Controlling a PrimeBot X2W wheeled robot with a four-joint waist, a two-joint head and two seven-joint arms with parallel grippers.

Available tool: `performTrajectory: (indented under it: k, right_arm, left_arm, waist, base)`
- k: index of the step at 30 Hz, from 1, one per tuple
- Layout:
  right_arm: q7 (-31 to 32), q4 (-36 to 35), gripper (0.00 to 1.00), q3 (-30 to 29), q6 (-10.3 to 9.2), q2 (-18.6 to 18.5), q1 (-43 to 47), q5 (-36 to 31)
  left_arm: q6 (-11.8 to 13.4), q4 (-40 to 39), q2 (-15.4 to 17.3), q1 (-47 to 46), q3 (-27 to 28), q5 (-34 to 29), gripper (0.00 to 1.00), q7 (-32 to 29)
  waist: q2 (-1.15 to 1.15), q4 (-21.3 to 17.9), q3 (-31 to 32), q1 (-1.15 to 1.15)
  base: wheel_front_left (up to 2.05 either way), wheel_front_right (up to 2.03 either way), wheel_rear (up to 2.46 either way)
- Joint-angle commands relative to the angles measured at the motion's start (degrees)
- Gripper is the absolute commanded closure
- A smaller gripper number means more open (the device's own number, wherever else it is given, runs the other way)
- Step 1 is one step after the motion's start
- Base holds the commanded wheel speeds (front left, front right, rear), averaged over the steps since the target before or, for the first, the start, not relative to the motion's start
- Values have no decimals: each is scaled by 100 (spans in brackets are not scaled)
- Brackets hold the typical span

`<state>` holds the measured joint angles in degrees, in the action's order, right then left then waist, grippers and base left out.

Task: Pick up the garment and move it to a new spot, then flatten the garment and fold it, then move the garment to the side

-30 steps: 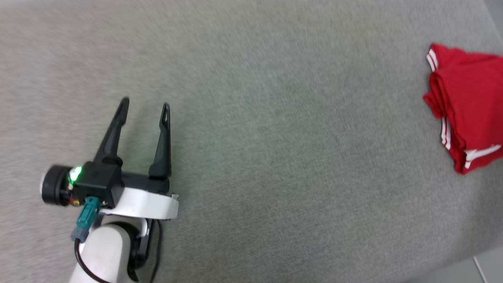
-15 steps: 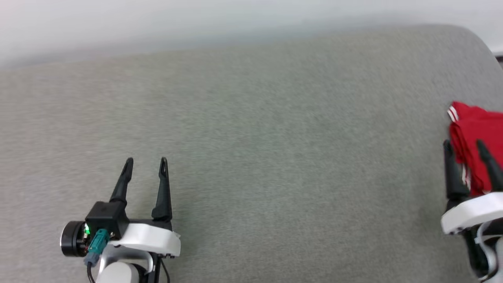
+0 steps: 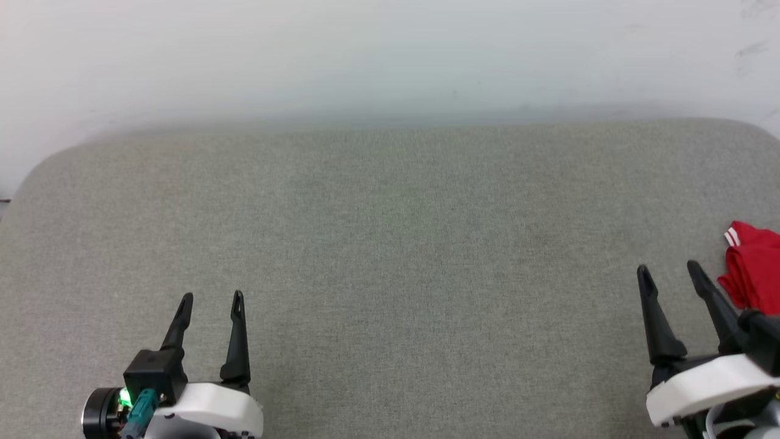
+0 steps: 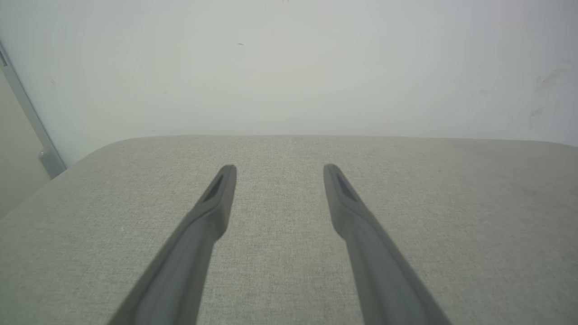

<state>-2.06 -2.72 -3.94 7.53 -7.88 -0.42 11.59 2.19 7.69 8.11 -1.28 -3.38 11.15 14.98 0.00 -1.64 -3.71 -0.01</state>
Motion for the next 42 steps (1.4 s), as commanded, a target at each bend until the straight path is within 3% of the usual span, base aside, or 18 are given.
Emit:
performTrajectory:
  k: [1,13,38,39,42]
  right_arm:
    - [66,-217,0,-21,-8,90,241,-71]
    - [306,-942,0,-115,-8,393,996,-242]
    - [315,-985,0,13,-8,440,944,-260]
    - [335,-980,100,5,-1,443,952,-296]
    - [334,-833,100,16,-1,448,987,-275]
  left_arm:
    - [-25,18,-4,131,15,-34,0,27]
    - [-152,152,25,447,64,-42,0,28]
    - [-371,237,-72,324,196,-69,0,28]
    - [-374,221,-73,359,192,-58,100,1]
    - [-373,370,-128,416,192,-30,100,-37]
  waist:
    - [0,26,145,1]
    - [0,16,451,1]
    - [0,110,414,1]
    - [0,110,414,2]
    - [0,113,413,2]
  base:
    - [0,0,0]
    - [0,0,0]
    - [0,0,0]
    - [0,0,0]
    - [0,0,0]
